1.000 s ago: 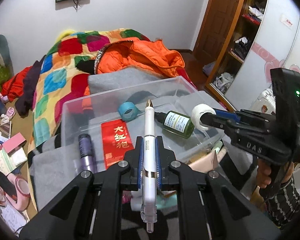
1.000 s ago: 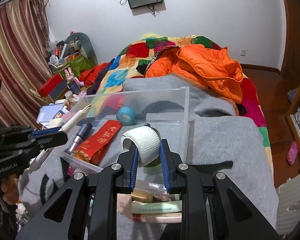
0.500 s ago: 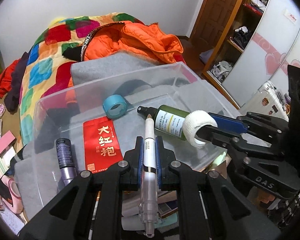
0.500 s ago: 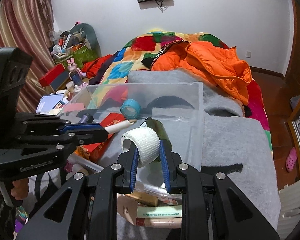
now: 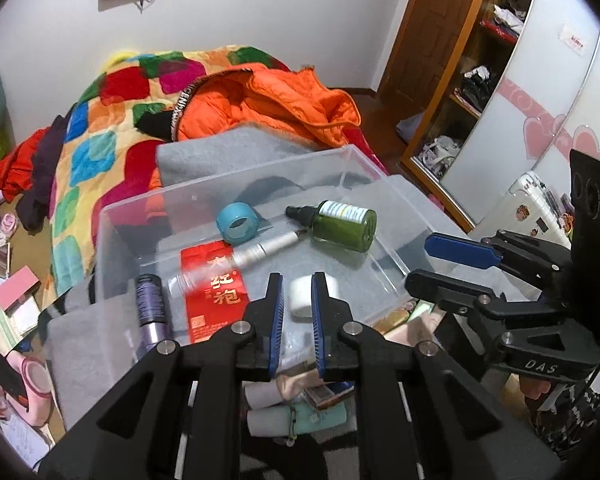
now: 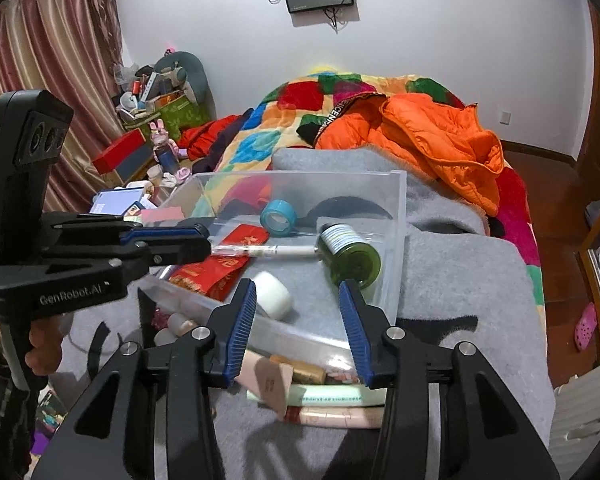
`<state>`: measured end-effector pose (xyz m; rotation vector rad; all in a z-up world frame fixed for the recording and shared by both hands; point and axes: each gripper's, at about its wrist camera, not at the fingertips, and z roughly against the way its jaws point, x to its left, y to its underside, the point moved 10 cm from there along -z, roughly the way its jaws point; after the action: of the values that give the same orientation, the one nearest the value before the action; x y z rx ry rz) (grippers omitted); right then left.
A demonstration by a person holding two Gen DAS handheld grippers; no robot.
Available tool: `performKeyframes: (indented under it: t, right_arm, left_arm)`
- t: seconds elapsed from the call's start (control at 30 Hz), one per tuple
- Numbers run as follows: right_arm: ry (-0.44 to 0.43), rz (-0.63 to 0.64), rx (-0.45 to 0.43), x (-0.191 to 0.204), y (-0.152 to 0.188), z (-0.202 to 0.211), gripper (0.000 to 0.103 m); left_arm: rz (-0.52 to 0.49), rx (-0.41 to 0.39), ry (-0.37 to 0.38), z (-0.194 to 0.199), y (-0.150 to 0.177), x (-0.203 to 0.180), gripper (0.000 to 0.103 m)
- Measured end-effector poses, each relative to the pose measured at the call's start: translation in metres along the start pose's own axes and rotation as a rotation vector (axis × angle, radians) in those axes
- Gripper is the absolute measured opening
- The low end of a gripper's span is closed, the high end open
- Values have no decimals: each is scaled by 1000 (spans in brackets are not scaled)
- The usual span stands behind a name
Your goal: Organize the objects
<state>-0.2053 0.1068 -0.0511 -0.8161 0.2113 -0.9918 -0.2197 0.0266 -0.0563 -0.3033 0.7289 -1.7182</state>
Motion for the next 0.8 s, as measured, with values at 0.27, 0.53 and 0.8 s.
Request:
performKeyframes:
  t: [0.27,0.53,0.8]
  right_arm:
    - [9,28,-33,1,9,27,45]
    - [33,14,-13,-12,34,39,49]
    - [26,-17,37,-21,67,39,49]
  left_arm:
    - [8,-52,-99,31,22,9,46]
    - [3,-37,-139,39,65,10,64]
    - [-10,52,-111,15,108,-6,81]
